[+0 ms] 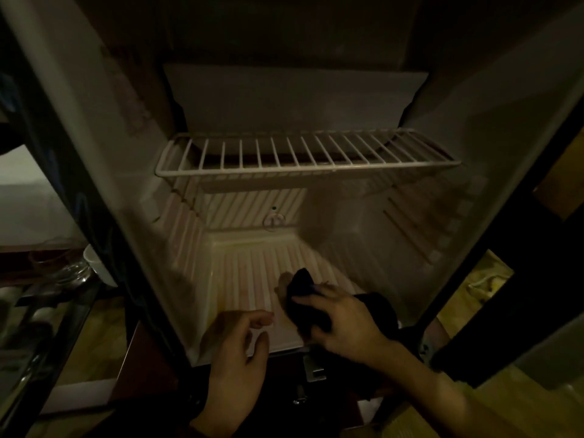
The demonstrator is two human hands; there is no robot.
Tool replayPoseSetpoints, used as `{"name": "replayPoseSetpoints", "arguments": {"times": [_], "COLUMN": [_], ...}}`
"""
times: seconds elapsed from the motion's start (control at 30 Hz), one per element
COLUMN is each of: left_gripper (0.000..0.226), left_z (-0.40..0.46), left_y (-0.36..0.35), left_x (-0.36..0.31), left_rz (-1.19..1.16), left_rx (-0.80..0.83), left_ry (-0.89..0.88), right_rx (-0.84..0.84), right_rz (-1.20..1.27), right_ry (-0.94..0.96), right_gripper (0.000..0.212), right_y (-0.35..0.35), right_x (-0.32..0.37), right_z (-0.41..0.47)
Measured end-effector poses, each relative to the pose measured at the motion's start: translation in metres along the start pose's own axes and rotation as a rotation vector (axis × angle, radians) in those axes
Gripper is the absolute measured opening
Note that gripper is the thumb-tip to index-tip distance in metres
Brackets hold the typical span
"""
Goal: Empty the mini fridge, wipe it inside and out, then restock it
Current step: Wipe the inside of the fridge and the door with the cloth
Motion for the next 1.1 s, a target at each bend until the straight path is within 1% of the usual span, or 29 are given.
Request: {"name": "replayPoseSetpoints", "arguments": {"times": [0.03, 0.07, 0.17, 0.2, 0.23, 0.27, 0.3, 0.37, 0.4, 0.47, 0.5, 0.57, 0.63, 0.7, 0.77, 0.8, 0.87, 0.97, 1.0, 1.03, 1.1], "left_gripper": [0.038, 0.035, 0.028, 0.027, 0.028, 0.030, 0.033, 0.040, 0.039, 0.034, 0.033, 0.037, 0.037, 0.032, 0.035, 0.036, 0.028, 0.027, 0.028, 0.029, 0.028], "left_z": [0.000, -0.002, -0.012, -0.014, -0.015, -0.014, -0.013, -0.010, -0.010, -0.015, -0.017, -0.022, -0.030, -0.040, -0.047, -0.048, -0.045, -0.035, -0.033, -0.032, -0.030], "left_y": [0.001, 0.003, 0.013, 0.017, 0.020, 0.023, 0.026, 0.031, 0.032, 0.032, 0.032, 0.034, 0.041, 0.049, 0.051, 0.050, 0.047, 0.042, 0.041, 0.040, 0.037], "left_x": [0.001, 0.002, -0.001, -0.002, -0.003, -0.005, -0.007, -0.018, -0.025, -0.034, -0.035, -0.027, -0.018, -0.011, -0.005, -0.003, -0.005, -0.015, -0.019, -0.023, -0.028], "left_rz": [0.025, 0.033, 0.033, 0.033, 0.035, 0.036, 0.033, -0.004, -0.034, -0.078, -0.084, -0.067, -0.062, -0.125, -0.175, -0.186, -0.186, -0.162, -0.162, -0.151, -0.099], "left_rx": [0.010, 0.023, 0.033, 0.024, 0.014, 0.001, -0.022, -0.092, -0.117, -0.142, -0.139, -0.122, -0.132, -0.168, -0.177, -0.173, -0.160, -0.163, -0.166, -0.167, -0.132], "left_ry": [-0.008, -0.009, -0.015, -0.012, -0.007, -0.002, -0.005, -0.037, -0.052, -0.066, -0.063, -0.024, 0.013, 0.050, 0.093, 0.105, 0.116, 0.093, 0.082, 0.074, 0.049], "right_rx": [-0.017, -0.043, -0.121, -0.138, -0.153, -0.152, -0.136, -0.055, -0.018, 0.018, 0.033, -0.003, -0.118, -0.163, -0.141, -0.138, -0.126, 0.009, 0.049, 0.068, 0.060], "right_rz": [-0.024, -0.042, 0.011, -0.003, -0.045, -0.058, -0.034, 0.063, 0.081, 0.040, 0.032, 0.016, -0.043, -0.120, -0.160, -0.160, -0.127, -0.035, -0.011, -0.003, -0.009], "right_ry": [-0.006, -0.051, -0.355, -0.400, -0.401, -0.367, -0.286, -0.044, 0.064, 0.223, 0.223, 0.059, -0.206, -0.431, -0.496, -0.488, -0.374, -0.052, 0.028, 0.081, 0.137], "right_gripper": [0.057, 0.055, 0.056, 0.058, 0.063, 0.067, 0.069, 0.066, 0.063, 0.058, 0.057, 0.055, 0.052, 0.050, 0.051, 0.052, 0.053, 0.056, 0.056, 0.055, 0.053], "right_y": [0.004, 0.010, 0.024, 0.024, 0.023, 0.017, 0.008, -0.015, -0.024, -0.032, -0.029, -0.017, 0.007, 0.024, 0.022, 0.017, 0.003, -0.036, -0.044, -0.047, -0.044], "right_x": [-0.010, -0.024, -0.075, -0.075, -0.066, -0.050, -0.025, 0.037, 0.063, 0.083, 0.077, 0.035, -0.028, -0.073, -0.079, -0.069, -0.026, 0.069, 0.095, 0.110, 0.110], "right_z": [0.009, 0.022, 0.059, 0.065, 0.066, 0.063, 0.055, 0.027, 0.011, -0.005, -0.001, 0.023, 0.046, 0.057, 0.062, 0.063, 0.064, 0.052, 0.045, 0.038, 0.037]}}
Point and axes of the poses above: each hand's wrist, its own z-axis towards the middle knuckle, its own y-axis out of the back of the hand, x = y × z, the point moved 10 cm from there along z, towards the middle knuckle, and after that the axes turned 4 degrees about -z, right-handed, at the moved point
